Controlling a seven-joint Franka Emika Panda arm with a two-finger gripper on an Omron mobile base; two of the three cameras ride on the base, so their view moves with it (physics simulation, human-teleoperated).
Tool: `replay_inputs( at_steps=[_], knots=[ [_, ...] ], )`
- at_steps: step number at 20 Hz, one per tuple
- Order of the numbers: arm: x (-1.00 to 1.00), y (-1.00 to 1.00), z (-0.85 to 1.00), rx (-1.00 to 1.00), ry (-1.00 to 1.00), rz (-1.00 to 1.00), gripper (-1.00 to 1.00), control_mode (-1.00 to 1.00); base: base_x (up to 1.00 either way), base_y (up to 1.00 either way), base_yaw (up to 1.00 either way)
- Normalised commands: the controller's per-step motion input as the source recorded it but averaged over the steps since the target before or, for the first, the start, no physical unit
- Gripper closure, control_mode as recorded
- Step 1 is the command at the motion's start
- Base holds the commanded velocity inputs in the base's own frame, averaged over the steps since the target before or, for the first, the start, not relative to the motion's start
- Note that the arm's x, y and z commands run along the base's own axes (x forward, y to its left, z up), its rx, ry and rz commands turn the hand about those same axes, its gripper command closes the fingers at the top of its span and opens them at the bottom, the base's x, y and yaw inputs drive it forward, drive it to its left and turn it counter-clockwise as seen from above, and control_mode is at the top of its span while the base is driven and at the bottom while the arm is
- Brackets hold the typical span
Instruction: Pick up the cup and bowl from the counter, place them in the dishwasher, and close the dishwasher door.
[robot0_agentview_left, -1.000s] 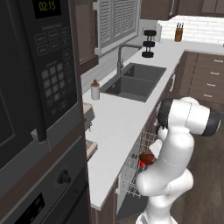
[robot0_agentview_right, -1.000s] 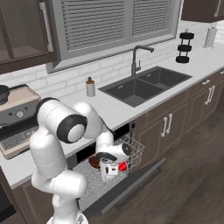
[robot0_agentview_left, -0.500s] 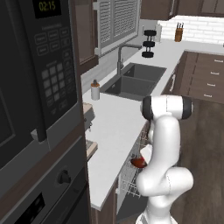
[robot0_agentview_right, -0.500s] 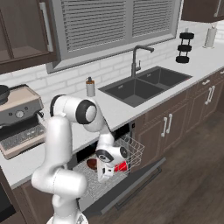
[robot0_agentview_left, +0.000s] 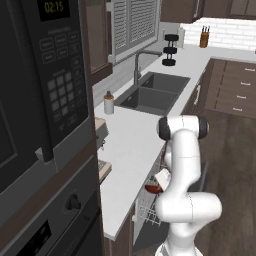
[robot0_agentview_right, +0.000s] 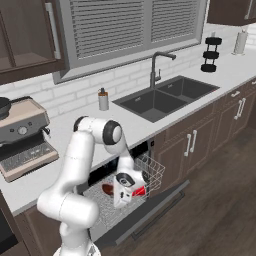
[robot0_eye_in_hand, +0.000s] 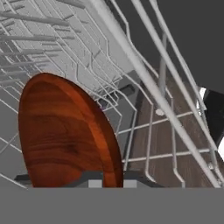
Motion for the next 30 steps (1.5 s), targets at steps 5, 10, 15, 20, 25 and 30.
replay_inputs(
  at_steps=[5,10,15,20,25,30],
  knots=[
    [0.46,0.0,-0.64,0.07,0.06,0.0,1.0,-1.0,0.0,0.0,0.0],
    [0.39,0.0,-0.64,0.06,0.02,-0.01,1.0,-1.0,0.0,0.0,0.0],
    [0.15,0.0,-0.52,0.01,0.0,-0.07,-1.0,-1.0,0.0,0.0,0.0],
    [0.0,-0.24,-0.03,0.0,0.0,-0.13,-1.0,-1.0,0.0,0.0,0.0],
    [-0.1,-0.39,0.54,0.0,0.0,-0.11,-1.0,-1.0,0.0,0.0,0.0],
    [-0.28,-0.49,1.0,0.0,0.0,-0.07,-1.0,-1.0,0.0,0.0,0.0]
  ],
)
